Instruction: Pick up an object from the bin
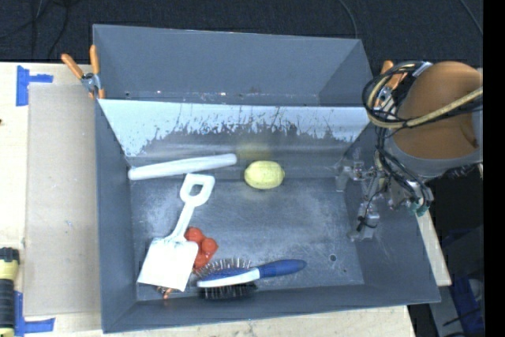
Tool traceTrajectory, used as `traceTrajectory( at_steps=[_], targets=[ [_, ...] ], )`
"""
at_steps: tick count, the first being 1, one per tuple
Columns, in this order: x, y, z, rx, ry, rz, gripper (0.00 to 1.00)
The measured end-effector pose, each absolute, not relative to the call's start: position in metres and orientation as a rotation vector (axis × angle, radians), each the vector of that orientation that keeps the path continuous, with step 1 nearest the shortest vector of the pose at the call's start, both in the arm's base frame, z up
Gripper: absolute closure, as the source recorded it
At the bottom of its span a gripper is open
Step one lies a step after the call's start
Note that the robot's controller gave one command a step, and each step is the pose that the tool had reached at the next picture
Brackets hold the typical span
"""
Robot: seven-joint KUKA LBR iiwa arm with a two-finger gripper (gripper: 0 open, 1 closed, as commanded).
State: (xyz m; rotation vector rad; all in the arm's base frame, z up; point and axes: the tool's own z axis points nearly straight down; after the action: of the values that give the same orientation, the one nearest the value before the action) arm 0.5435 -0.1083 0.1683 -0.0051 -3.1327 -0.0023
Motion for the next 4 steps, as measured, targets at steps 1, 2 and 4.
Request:
traceTrajectory(
  at_steps=[1, 2, 4],
  targets=[
    [0.545, -0.108, 0.173, -0.001, -3.140, -0.001, 0.00],
    [0.537, -0.102, 0.161, 0.091, -3.145, 0.002, 0.00],
    [0.515, -0.055, 0.150, -0.104, -3.137, -0.003, 0.00]
  ],
)
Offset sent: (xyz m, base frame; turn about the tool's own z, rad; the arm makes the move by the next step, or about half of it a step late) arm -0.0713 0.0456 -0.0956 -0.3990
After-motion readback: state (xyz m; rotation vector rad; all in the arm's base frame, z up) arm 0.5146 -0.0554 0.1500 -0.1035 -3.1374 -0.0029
